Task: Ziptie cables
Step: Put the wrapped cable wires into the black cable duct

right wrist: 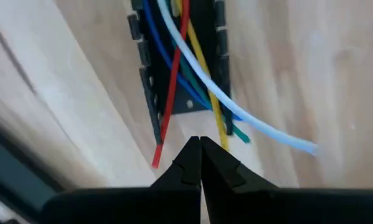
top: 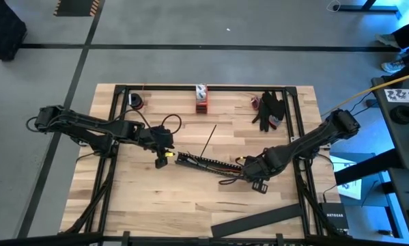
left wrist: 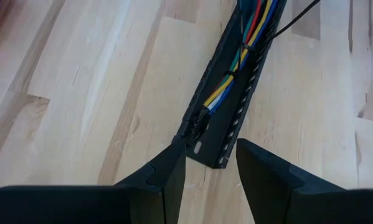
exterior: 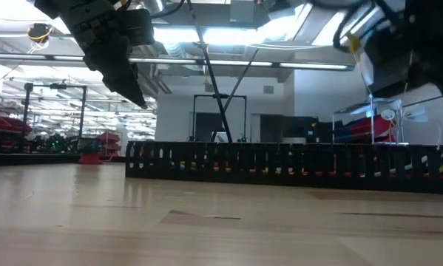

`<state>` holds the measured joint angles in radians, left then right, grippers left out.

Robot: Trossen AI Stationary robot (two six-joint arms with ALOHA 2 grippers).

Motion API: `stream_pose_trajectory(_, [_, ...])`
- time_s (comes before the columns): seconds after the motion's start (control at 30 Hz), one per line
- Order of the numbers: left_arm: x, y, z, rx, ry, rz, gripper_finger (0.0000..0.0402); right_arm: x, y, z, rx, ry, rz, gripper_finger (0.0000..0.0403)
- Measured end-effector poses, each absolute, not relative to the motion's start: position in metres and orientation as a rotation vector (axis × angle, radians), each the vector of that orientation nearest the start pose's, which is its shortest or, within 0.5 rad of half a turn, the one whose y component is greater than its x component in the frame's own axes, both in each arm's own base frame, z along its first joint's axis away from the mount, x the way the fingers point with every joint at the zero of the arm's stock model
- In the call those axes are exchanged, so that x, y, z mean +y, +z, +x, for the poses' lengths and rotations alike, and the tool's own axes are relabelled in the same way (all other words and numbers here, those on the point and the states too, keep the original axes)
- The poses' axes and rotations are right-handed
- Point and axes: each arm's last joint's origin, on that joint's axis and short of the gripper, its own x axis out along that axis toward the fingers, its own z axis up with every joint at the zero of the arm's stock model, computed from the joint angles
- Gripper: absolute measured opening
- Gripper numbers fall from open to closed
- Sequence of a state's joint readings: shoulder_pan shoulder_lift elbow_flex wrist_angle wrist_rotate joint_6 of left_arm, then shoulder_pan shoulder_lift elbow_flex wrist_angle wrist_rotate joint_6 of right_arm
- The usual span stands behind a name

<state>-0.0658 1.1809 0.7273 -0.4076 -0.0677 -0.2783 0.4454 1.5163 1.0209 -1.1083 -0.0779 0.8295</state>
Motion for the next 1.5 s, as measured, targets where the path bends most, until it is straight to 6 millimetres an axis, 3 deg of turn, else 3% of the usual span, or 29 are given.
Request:
stream_pose_trajectory(0.2, [-0.013,0.221,0.229,0.852,0.118,-0.198,0.0135,0.102,0.221,0.226,1.444,-0.458,0.218,0.0000])
stream_pose_trajectory(0.4, [-0.013,0.221,0.229,0.853,0.119,-0.199,0.0135,0.095,0.195,0.216,1.476,-0.568,0.281,0.0000])
stream_pose_trajectory(0.6, [-0.013,0.221,0.229,0.852,0.121,-0.203,0.0135,0.097,0.184,0.207,1.634,-0.491,0.392,0.0000])
stream_pose_trajectory(0.8, [-0.013,0.221,0.229,0.853,0.122,-0.205,0.0135,0.112,0.188,0.208,1.601,-0.395,0.434,0.0000])
stream_pose_trajectory(1.1, [-0.013,0.221,0.229,0.853,0.129,-0.202,0.0135,0.126,0.173,0.200,1.571,-0.463,0.391,0.0000])
stream_pose_trajectory(1.23, [-0.013,0.221,0.229,0.853,0.129,-0.204,0.0135,0.132,0.187,0.202,1.507,-0.432,0.410,0.0000])
stream_pose_trajectory(1.37, [-0.017,0.232,0.233,0.814,0.094,-0.198,0.0135,0.142,0.212,0.201,1.334,-0.376,0.377,0.0000])
stream_pose_trajectory(1.5, [-0.021,0.238,0.241,0.720,0.040,-0.141,0.0135,0.152,0.219,0.201,1.188,-0.339,0.361,0.0000])
